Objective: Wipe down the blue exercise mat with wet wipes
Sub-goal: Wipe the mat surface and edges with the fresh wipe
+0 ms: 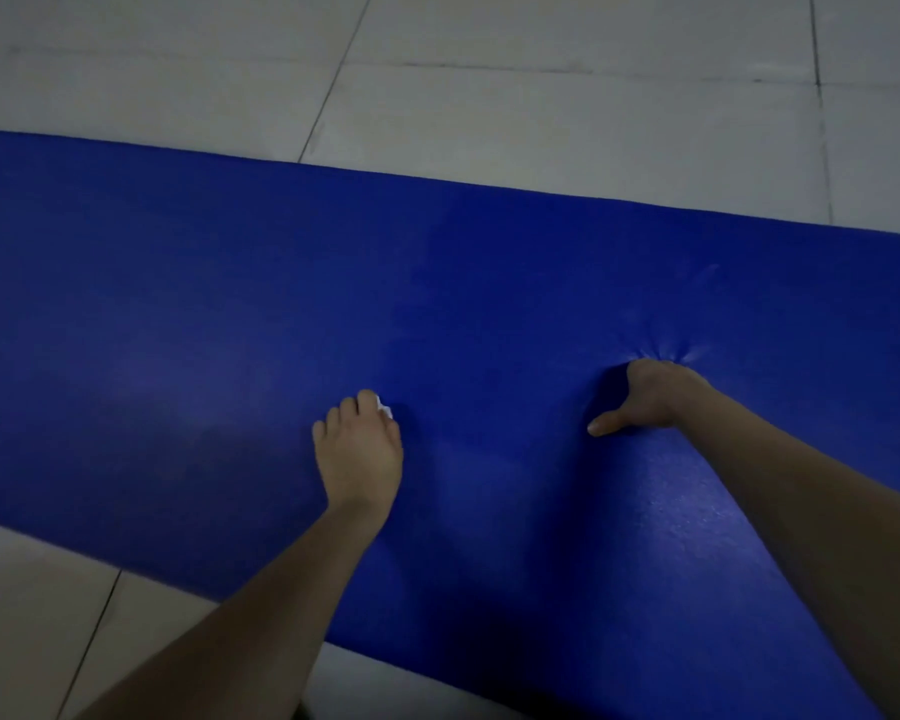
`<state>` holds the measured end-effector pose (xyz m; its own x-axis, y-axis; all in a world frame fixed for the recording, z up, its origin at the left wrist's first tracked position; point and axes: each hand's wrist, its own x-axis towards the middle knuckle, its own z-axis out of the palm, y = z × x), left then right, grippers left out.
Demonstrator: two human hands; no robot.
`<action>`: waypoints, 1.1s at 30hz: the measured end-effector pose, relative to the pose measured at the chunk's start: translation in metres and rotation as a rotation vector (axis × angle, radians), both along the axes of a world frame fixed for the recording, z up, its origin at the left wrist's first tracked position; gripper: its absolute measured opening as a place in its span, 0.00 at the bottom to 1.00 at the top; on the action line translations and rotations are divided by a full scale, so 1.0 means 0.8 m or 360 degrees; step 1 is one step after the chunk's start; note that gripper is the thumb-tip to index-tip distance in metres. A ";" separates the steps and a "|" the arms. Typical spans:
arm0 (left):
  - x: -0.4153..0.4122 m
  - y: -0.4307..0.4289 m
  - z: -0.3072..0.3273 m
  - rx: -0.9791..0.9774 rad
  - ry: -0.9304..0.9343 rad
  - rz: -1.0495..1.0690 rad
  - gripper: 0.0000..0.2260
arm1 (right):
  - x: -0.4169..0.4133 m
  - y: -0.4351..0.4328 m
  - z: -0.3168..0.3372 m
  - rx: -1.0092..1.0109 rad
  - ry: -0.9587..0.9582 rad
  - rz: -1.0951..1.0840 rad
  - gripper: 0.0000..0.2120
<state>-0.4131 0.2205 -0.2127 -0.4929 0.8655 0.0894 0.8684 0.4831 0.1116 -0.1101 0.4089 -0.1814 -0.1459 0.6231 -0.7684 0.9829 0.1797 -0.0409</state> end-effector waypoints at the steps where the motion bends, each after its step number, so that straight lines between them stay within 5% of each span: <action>1: 0.009 -0.001 -0.002 0.0023 -0.0016 0.0012 0.08 | -0.001 -0.001 0.002 -0.0001 -0.0004 -0.0001 0.42; 8: 0.129 0.002 0.000 0.0071 -0.0124 -0.0290 0.06 | -0.002 0.002 0.002 -0.0032 -0.0030 -0.0026 0.43; 14: 0.243 -0.018 0.020 0.0036 -0.0622 -0.0516 0.04 | 0.006 -0.033 0.016 0.0075 0.0135 -0.0284 0.49; 17: 0.230 -0.021 0.029 -0.0061 -0.0695 -0.0612 0.03 | 0.025 -0.087 0.037 -0.0059 0.0141 -0.0384 0.45; 21: 0.189 -0.011 0.042 -0.0123 -0.0586 -0.0722 0.06 | 0.030 -0.163 0.044 -0.0287 0.0097 -0.0541 0.58; 26: 0.087 -0.019 0.039 -0.0174 -0.0630 -0.0441 0.14 | 0.009 -0.193 0.038 -0.0076 -0.0135 -0.0320 0.63; 33: 0.007 -0.040 0.031 -0.0136 -0.0621 -0.0011 0.09 | 0.003 -0.187 0.039 -0.0074 -0.0132 -0.0338 0.60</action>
